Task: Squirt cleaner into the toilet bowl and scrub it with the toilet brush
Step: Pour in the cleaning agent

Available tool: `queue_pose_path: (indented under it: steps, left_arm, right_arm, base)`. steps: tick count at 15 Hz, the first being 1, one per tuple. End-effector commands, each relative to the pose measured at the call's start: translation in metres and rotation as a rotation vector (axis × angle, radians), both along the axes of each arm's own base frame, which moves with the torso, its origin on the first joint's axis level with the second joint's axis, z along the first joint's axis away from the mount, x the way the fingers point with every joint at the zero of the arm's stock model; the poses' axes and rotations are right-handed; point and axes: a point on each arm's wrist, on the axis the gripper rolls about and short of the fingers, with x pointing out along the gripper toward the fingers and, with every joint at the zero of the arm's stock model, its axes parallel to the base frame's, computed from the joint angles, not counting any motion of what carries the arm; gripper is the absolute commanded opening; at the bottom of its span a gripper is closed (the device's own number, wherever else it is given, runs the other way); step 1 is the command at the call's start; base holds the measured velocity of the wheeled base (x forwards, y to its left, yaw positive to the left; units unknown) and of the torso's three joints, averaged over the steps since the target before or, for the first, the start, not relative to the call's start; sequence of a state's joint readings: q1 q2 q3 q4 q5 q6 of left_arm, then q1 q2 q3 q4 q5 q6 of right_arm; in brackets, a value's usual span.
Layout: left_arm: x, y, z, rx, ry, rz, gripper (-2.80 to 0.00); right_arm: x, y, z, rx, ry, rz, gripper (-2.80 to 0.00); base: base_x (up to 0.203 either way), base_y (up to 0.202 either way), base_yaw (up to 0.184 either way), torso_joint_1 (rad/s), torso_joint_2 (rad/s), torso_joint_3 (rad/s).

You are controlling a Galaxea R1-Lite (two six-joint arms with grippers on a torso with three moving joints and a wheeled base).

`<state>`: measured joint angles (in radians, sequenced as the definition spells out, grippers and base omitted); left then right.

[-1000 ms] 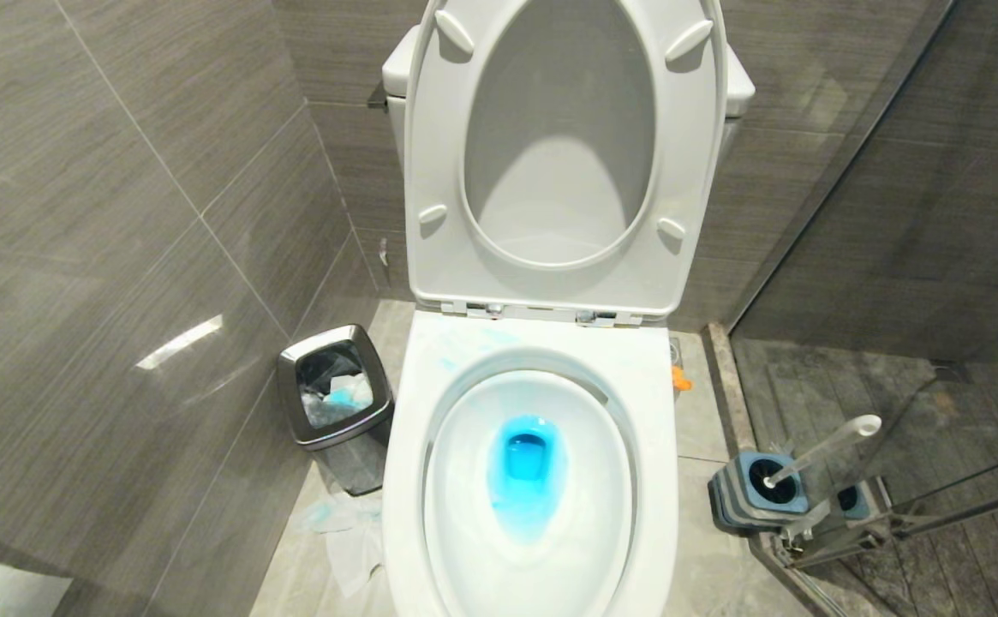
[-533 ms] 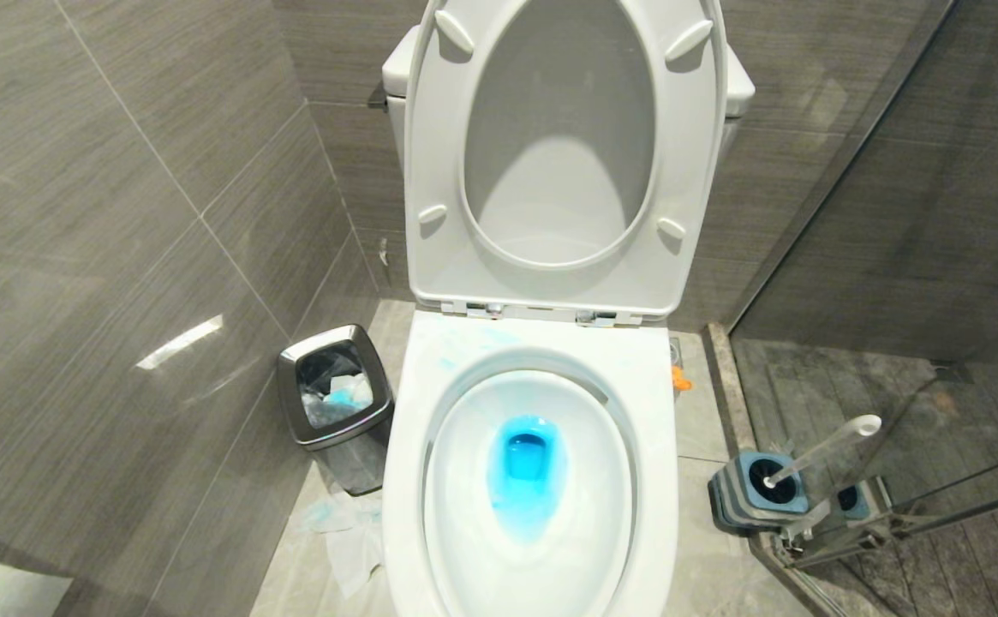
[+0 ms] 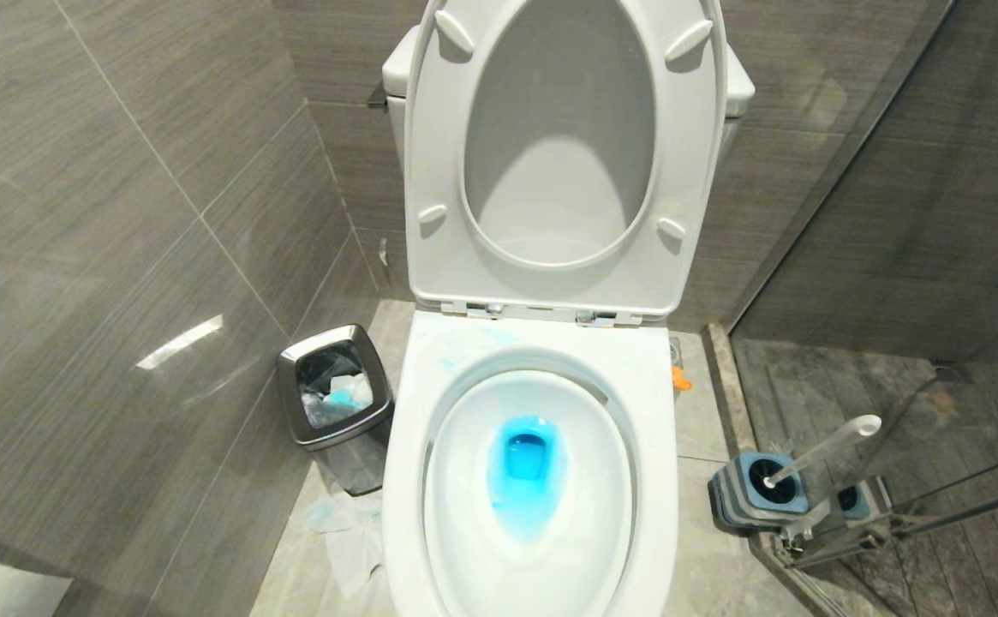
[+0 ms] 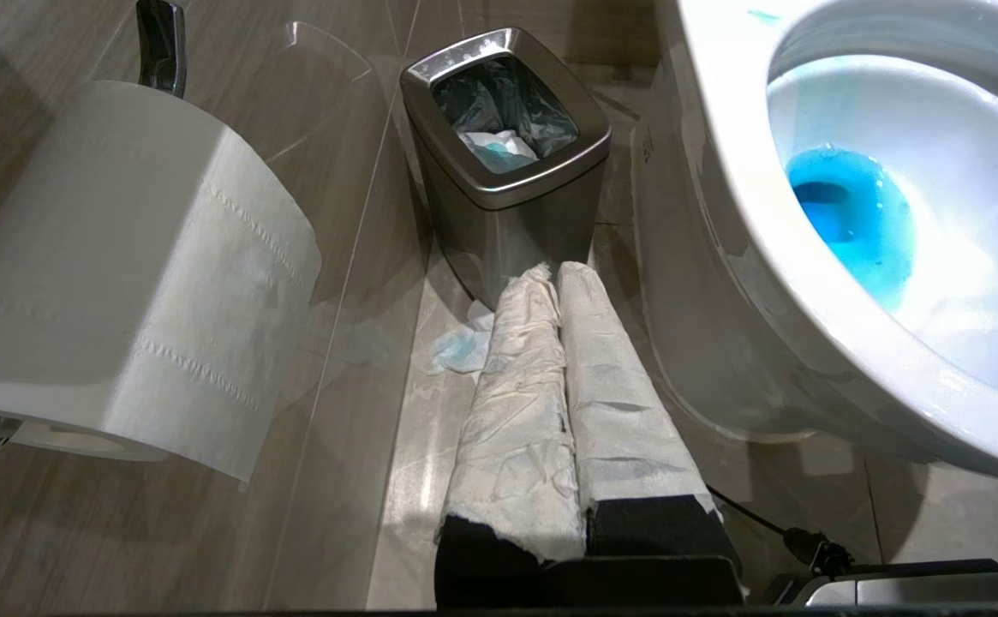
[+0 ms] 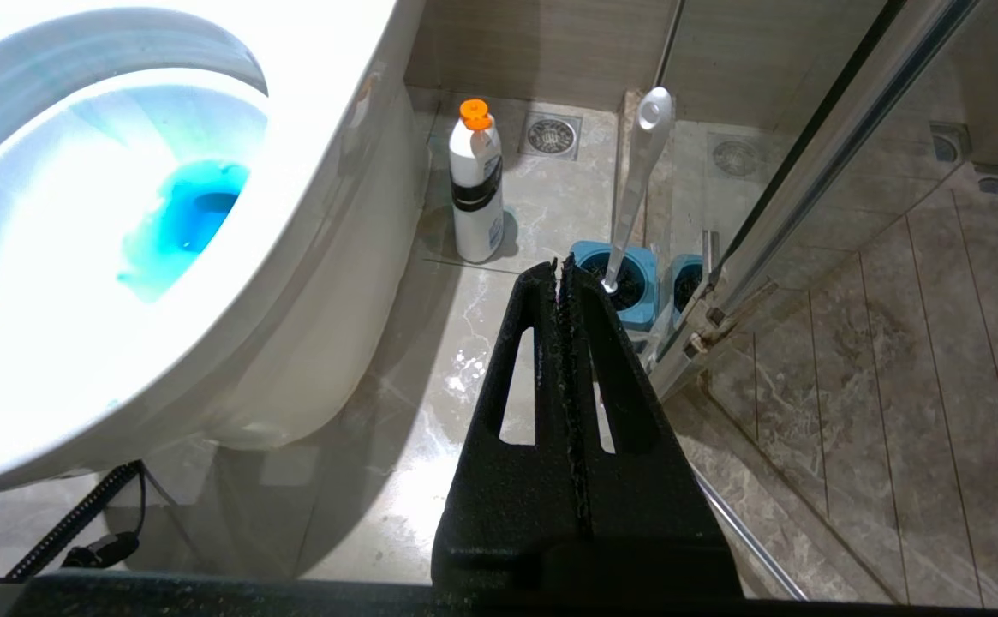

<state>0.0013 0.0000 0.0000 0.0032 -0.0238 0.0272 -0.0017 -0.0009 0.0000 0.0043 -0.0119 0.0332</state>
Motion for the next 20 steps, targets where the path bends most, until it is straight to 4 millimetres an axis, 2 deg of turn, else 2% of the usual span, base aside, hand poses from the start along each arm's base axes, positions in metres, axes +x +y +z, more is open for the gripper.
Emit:
queue_pose_path:
  steps: [1,6,9,13,17,20]
  left_arm:
    - [0.000,0.000,0.000,0.000,0.001,0.001,-2.80]
    - [0.000,0.000,0.000,0.000,0.001,0.001,-2.80]
    - [0.000,0.000,0.000,0.000,0.001,0.001,-2.80]
    - [0.000,0.000,0.000,0.000,0.001,0.001,-2.80]
    - [0.000,0.000,0.000,0.002,0.001,0.001,-2.80]
    - [0.000,0.000,0.000,0.000,0.001,0.001,-2.80]
  right_arm:
    - [0.000,0.000,0.000,0.001,0.003,0.000,-2.80]
    - [0.000,0.000,0.001,0.005,-0.004,-0.005,-2.80]
    - [-0.010,0.000,0.026,0.012,-0.072,-0.006,-2.80]
    - [-0.037,0.000,0.082,0.013,-0.119,-0.004,-2.80]
    - [-0.031,0.000,0.150,0.013,-0.106,-0.004,-2.80]
    - [-0.013,0.000,0.199,0.013,-0.110,-0.009,-2.80]
  base:
    - [0.000,0.000,0.000,0.000,0.00,0.000]
    - [0.000,0.000,0.000,0.000,0.00,0.000]
    - [0.000,0.000,0.000,0.000,0.00,0.000]
    - [0.000,0.000,0.000,0.000,0.00,0.000]
    - [0.000,0.000,0.000,0.000,0.00,0.000]
    - [0.000,0.000,0.000,0.000,0.00,0.000]
